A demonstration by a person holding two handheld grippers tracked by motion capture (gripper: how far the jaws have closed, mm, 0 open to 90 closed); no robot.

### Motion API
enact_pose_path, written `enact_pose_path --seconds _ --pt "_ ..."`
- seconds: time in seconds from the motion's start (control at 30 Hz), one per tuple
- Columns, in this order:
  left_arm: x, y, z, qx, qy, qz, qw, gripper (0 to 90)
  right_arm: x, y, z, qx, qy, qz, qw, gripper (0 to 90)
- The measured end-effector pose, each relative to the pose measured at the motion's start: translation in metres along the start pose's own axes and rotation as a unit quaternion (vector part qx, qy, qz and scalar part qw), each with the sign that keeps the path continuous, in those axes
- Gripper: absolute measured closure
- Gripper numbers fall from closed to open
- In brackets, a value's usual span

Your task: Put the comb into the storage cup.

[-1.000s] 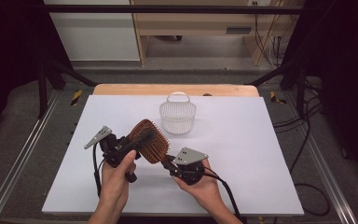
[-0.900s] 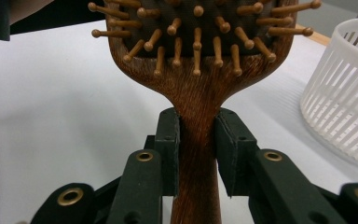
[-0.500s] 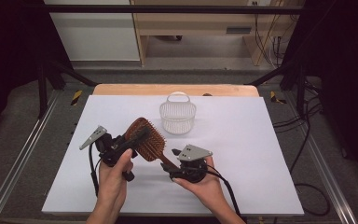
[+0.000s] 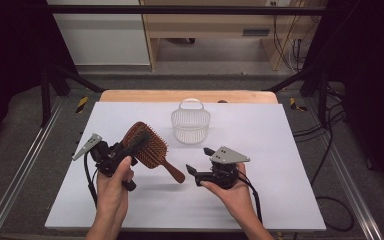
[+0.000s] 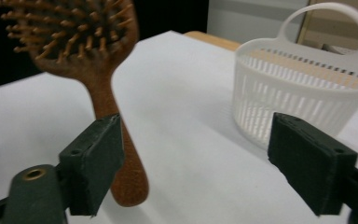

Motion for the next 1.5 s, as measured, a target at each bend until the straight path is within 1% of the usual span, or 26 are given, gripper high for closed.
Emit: enact_pose_path --seconds 0.03,0.07,0.1,0.17,0.23,0.27,0.33,0.4,0.5,0.6,0.63,0.7,0.73,0.77,0.83,0.93,0.97,1.1,1.13,1.17,1.27,1.4,1.5 --pt "0.001 0.001 0.001 -0.002 0.003 -0.002 1.0000 51.9 0.004 -0.002 -0.007 -0.006 -0.007 -0.002 1.0000 15.5" --pt "0.001 0.003 0.003 -0.001 0.004 -0.005 1.0000 51.9 0.005 -0.004 -0.011 -0.010 -0.014 0.003 0.9998 15.5" --pt "0.002 0.004 0.004 0.001 0.006 -0.006 1.0000 51.9 0.005 -0.004 -0.011 -0.010 -0.014 0.003 0.9998 15.5" --pt "0.004 0.006 0.006 -0.001 0.007 -0.010 0.9999 52.0 0.008 -0.008 -0.019 -0.016 -0.029 0.016 0.9993 15.5" --pt "0.005 0.008 0.007 -0.007 0.011 -0.015 0.9998 52.1 0.012 -0.012 -0.023 -0.013 -0.028 0.030 0.9991 14.6" --pt "0.006 0.009 0.008 -0.009 0.012 -0.015 0.9998 52.1 0.012 -0.012 -0.023 -0.013 -0.028 0.030 0.9991 14.6" --pt "0.007 0.011 0.009 -0.010 0.014 -0.017 0.9997 52.1 0.016 -0.011 -0.024 0.002 -0.026 0.033 0.9991 14.6" --pt "0.008 0.013 0.010 -0.014 0.016 -0.020 0.9996 52.1 0.018 -0.010 -0.025 0.003 -0.026 0.030 0.9992 14.4" --pt "0.009 0.016 0.013 -0.019 0.024 -0.023 0.9993 52.1 0.026 -0.009 -0.032 0.003 -0.038 0.019 0.9991 11.7" --pt "0.011 0.019 0.017 -0.017 0.027 -0.027 0.9991 52.1 0.039 -0.013 -0.041 0.000 -0.052 0.013 0.9986 11.3" --pt "0.012 0.019 0.018 -0.016 0.029 -0.028 0.9991 52.1 0.045 -0.015 -0.043 0.001 -0.054 0.009 0.9985 11.0" --pt "0.013 0.020 0.020 -0.018 0.031 -0.029 0.9989 52.1 0.055 -0.019 -0.047 0.002 -0.059 0.009 0.9982 9.9" --pt "0.013 0.020 0.021 -0.021 0.033 -0.031 0.9988 52.2 0.067 -0.023 -0.051 -0.002 -0.068 0.005 0.9977 9.0" --pt "0.014 0.019 0.021 -0.026 0.033 -0.030 0.9987 52.2 0.067 -0.023 -0.051 -0.002 -0.068 0.005 0.9977 9.0" --pt "0.014 0.019 0.021 -0.031 0.035 -0.030 0.9985 52.2 0.079 -0.027 -0.053 -0.007 -0.075 -0.004 0.9971 8.0" --pt "0.014 0.019 0.023 -0.027 0.034 -0.031 0.9986 52.1 0.094 -0.035 -0.056 -0.007 -0.078 -0.013 0.9969 6.4" --pt "0.014 0.020 0.024 -0.027 0.034 -0.032 0.9985 52.2 0.102 -0.036 -0.059 -0.007 -0.085 -0.021 0.9961 6.4" --pt "0.017 0.023 0.026 -0.024 0.038 -0.037 0.9983 52.2 0.105 -0.037 -0.062 -0.007 -0.087 -0.029 0.9957 6.7" --pt "0.017 0.024 0.027 -0.023 0.038 -0.038 0.9983 52.2 0.101 -0.041 -0.064 -0.002 -0.086 -0.020 0.9961 7.5" --pt "0.017 0.024 0.027 -0.023 0.039 -0.038 0.9982 52.2 0.101 -0.041 -0.064 -0.002 -0.086 -0.020 0.9961 7.5" --pt "0.018 0.026 0.026 -0.023 0.041 -0.039 0.9982 52.1 0.096 -0.047 -0.067 0.005 -0.089 -0.003 0.9960 8.2" --pt "0.016 0.031 0.015 -0.037 0.037 -0.038 0.9979 52.1 0.097 -0.049 -0.069 0.005 -0.089 -0.003 0.9960 8.5" --pt "0.014 0.040 0.004 -0.037 0.029 -0.045 0.9979 52.1 0.099 -0.049 -0.070 0.001 -0.091 -0.007 0.9958 8.5"
Point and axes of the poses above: each handheld gripper's, and its own axes: x roughly backward along the jaws, y roughly out of its top, z roughly to its left, the point moved 10 cm from there along -x, roughly forward along the jaws, and after that the axes turned 13 degrees about y, right-handed, at the moved point
